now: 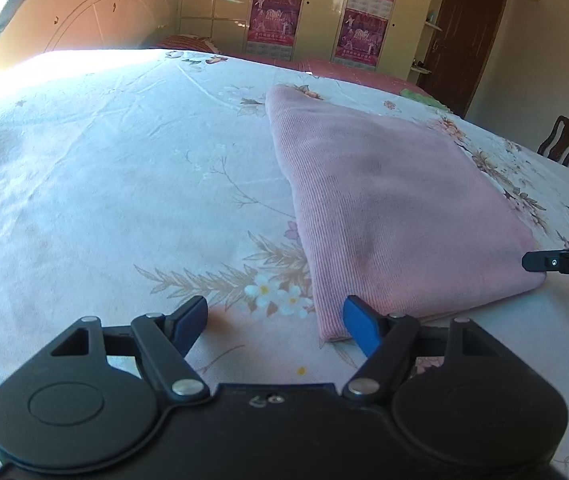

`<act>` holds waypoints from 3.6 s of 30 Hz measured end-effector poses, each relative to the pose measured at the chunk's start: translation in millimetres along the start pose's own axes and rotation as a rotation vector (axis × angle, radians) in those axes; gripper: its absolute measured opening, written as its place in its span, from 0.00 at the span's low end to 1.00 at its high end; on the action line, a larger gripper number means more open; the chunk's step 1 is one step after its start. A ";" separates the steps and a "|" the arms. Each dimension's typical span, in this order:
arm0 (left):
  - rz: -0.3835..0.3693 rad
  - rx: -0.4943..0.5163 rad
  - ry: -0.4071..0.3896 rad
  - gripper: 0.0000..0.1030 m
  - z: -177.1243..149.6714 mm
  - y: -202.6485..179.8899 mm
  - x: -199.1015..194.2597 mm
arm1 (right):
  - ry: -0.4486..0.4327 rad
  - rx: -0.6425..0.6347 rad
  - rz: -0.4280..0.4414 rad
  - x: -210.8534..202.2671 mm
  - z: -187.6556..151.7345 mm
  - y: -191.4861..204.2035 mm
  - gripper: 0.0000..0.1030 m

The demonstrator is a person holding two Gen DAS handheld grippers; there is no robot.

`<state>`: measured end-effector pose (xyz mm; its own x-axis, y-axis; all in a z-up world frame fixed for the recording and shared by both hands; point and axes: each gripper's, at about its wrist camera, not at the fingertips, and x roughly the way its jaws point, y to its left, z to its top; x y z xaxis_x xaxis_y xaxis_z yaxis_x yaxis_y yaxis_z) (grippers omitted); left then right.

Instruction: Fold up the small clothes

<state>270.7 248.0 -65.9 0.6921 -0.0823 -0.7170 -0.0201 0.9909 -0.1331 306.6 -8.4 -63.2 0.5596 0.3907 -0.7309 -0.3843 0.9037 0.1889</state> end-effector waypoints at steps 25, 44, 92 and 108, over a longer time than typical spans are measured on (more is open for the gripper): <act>0.013 0.132 -0.132 0.51 -74.8 -108.7 -187.2 | -0.265 0.099 -0.078 -219.5 -106.6 39.9 0.93; 0.106 0.118 -0.290 1.00 -132.1 -164.5 -303.8 | -0.370 0.037 -0.147 -332.6 -174.4 93.8 1.00; 0.071 0.142 -0.347 1.00 -130.4 -181.5 -315.1 | -0.401 0.019 -0.160 -353.1 -182.5 83.0 1.00; 0.073 0.146 -0.350 1.00 -130.8 -179.7 -315.5 | -0.401 0.013 -0.156 -353.1 -181.7 82.3 1.00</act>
<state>-38.4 82.0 94.8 0.8975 0.0048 -0.4411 0.0077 0.9996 0.0266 -56.0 -103.8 91.2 0.8522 0.2844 -0.4392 -0.2648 0.9584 0.1068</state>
